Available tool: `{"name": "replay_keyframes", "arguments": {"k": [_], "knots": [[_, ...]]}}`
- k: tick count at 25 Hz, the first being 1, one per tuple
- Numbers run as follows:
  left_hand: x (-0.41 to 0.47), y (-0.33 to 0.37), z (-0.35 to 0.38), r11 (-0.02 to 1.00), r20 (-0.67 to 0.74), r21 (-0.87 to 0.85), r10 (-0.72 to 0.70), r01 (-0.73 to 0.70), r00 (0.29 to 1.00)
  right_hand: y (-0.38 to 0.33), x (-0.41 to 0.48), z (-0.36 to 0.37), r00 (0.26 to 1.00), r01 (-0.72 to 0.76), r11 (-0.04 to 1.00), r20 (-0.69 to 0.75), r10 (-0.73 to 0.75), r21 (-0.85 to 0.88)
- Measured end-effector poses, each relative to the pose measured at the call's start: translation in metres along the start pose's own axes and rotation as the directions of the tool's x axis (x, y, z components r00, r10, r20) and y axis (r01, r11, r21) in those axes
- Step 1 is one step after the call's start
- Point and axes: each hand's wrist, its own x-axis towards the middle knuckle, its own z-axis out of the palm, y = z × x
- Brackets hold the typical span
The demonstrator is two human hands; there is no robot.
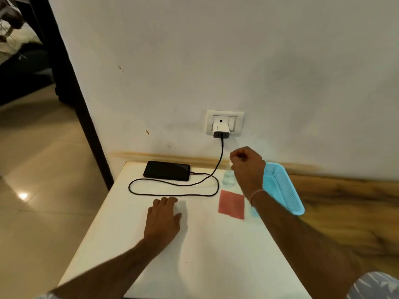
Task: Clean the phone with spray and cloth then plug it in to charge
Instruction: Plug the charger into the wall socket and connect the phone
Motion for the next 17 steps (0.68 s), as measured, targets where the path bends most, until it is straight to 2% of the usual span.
{"name": "replay_keyframes", "arguments": {"k": [2, 4, 8, 12, 17], "knots": [[-0.003, 0.0, 0.005, 0.999, 0.022, 0.023, 0.032, -0.032, 0.999, -0.015, 0.021, -0.007, 0.99, -0.137, 0.975, 0.008, 0.137, 0.172], [-0.002, -0.004, 0.006, 0.996, 0.101, 0.05, 0.064, -0.069, 0.993, -0.025, 0.039, -0.007, 0.974, -0.224, 0.944, 0.075, 0.212, 0.243], [0.002, -0.006, 0.005, 0.973, 0.276, 0.127, 0.153, -0.194, 0.949, -0.033, 0.061, 0.002, 0.959, -0.181, 0.984, 0.221, 0.176, 0.001], [0.004, -0.002, 0.005, 0.963, 0.326, 0.159, 0.158, -0.219, 0.932, -0.036, 0.071, 0.01, 0.948, -0.117, 0.971, 0.267, 0.172, -0.21], [0.009, -0.003, 0.005, 0.961, 0.346, 0.166, 0.154, -0.222, 0.926, -0.033, 0.073, 0.017, 0.941, -0.14, 0.96, 0.271, 0.205, -0.243]]}}
